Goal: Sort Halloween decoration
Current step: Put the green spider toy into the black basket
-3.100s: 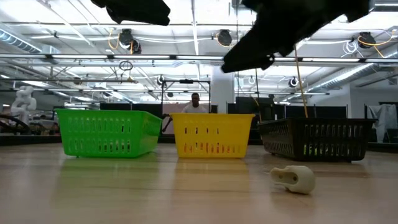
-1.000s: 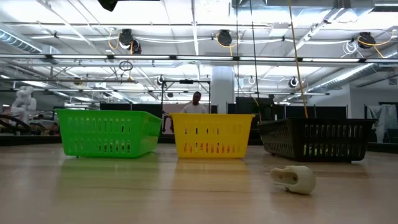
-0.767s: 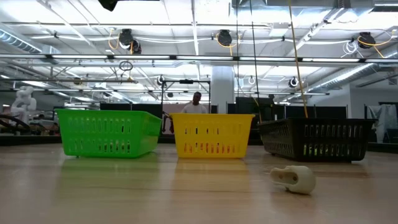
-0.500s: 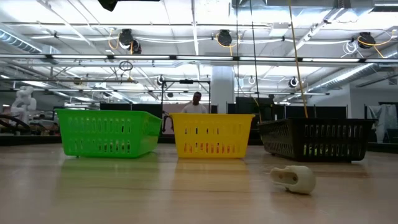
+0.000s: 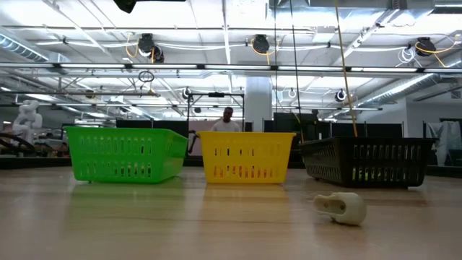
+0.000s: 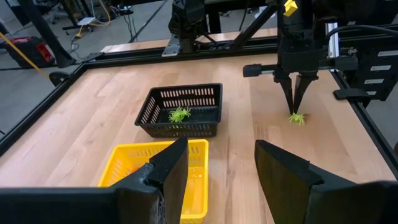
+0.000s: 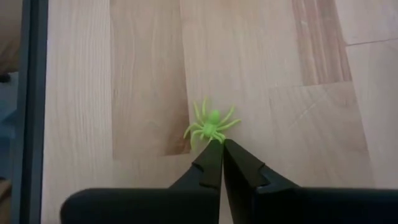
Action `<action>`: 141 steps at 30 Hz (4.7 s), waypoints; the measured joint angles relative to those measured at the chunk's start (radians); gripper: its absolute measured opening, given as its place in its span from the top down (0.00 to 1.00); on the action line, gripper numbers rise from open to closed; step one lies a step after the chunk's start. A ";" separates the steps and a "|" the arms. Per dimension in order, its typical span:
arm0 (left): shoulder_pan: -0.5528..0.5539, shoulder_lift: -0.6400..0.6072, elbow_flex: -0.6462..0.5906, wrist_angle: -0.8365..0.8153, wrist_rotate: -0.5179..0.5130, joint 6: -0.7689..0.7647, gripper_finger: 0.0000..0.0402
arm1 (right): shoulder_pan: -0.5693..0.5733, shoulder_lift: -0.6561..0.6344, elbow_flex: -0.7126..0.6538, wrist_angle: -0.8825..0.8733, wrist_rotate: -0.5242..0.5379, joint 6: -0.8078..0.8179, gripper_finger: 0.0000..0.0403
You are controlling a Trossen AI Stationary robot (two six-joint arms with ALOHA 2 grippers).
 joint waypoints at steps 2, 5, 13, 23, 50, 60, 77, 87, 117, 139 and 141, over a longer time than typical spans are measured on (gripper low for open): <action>0.000 0.000 0.000 0.000 0.000 0.000 0.54 | 0.000 0.000 0.000 0.001 0.000 0.001 1.00; 0.000 0.000 0.000 0.000 0.000 0.000 0.54 | 0.000 0.000 0.000 0.002 0.003 0.002 1.00; 0.000 0.000 0.000 0.000 0.000 -0.001 0.54 | 0.000 -0.001 0.000 0.006 0.003 0.003 1.00; 0.000 0.000 0.000 0.000 0.000 -0.003 0.54 | 0.000 -0.021 0.000 0.004 0.003 0.014 1.00; 0.000 0.000 0.000 0.001 0.000 -0.006 0.54 | 0.003 0.044 0.002 0.077 0.061 -0.038 0.44; 0.000 0.000 0.000 0.001 0.000 -0.006 0.54 | 0.002 0.048 0.002 0.056 0.060 -0.025 0.59; 0.000 0.000 0.000 0.001 0.000 -0.006 0.54 | 0.001 0.049 0.001 0.054 0.060 -0.013 0.86; 0.000 0.000 0.000 0.001 0.000 -0.005 0.54 | 0.001 0.051 0.014 0.047 0.055 -0.003 0.87; 0.000 0.000 0.000 0.001 0.000 -0.005 0.54 | -0.044 -0.122 0.244 -0.222 0.087 -0.279 0.87; 0.003 0.000 0.000 0.015 0.000 -0.006 0.54 | -0.059 -0.274 -0.220 0.740 0.473 -0.782 0.87; 0.003 0.000 0.000 0.015 -0.001 -0.006 0.54 | -0.079 -0.275 -0.260 0.886 0.472 -0.881 0.87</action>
